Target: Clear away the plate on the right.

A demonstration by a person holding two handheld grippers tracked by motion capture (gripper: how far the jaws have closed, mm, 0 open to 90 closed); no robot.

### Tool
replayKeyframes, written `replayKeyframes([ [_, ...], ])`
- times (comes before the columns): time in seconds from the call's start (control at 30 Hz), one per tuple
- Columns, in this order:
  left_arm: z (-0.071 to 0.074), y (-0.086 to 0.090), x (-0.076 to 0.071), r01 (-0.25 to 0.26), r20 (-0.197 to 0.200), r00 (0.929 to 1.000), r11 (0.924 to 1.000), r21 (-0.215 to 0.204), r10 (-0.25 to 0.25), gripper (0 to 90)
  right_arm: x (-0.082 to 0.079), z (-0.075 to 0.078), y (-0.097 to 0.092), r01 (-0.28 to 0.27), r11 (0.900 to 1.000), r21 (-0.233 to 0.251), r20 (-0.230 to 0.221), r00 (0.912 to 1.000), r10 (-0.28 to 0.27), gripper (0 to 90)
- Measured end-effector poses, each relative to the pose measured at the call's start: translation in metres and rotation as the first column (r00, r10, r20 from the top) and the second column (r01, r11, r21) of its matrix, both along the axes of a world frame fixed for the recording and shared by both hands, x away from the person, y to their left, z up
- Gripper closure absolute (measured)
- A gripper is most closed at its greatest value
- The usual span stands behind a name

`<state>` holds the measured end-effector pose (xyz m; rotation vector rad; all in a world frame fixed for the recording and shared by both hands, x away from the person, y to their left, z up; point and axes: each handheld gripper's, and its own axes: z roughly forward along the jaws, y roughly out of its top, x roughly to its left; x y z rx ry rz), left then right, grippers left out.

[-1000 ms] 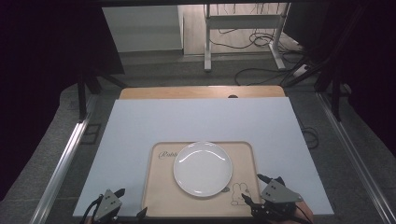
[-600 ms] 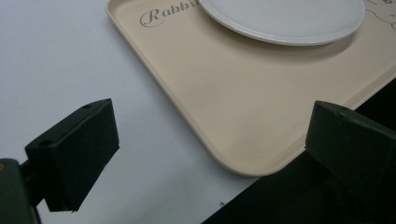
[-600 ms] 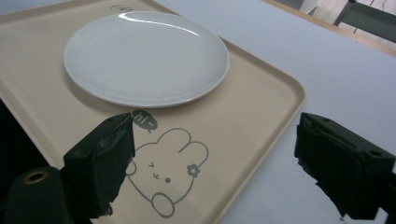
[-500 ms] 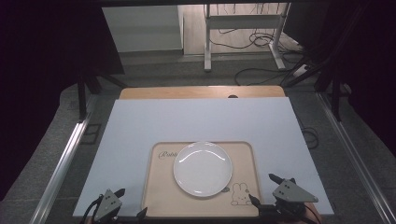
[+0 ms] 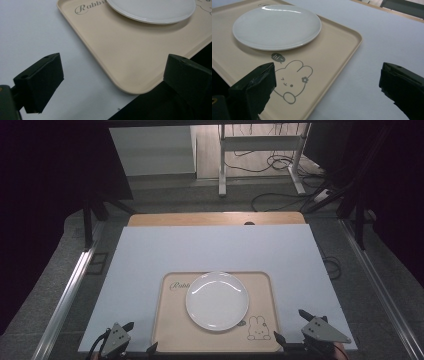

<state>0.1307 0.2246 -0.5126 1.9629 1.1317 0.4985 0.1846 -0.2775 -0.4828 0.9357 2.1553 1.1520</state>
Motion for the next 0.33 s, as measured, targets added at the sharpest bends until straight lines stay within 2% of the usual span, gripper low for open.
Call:
replayKeyframes([
  [0.17, -0.0001, 0.0002, -0.0003, 0.0, 0.0, 1.0, 1.0, 0.0, 0.0, 2.3, -0.002, -0.0065, -0.0045, 0.009, 0.9997, 0.021, -0.023, 0.9997, -0.008, 0.3],
  [0.33, 0.0, -0.0006, 0.0006, 0.0, -0.003, 1.0, 1.0, 0.003, 0.0, 2.4, -0.0014, -0.0099, -0.0044, 0.005, 0.9999, 0.01, -0.033, 0.9995, -0.004, 0.0],
])
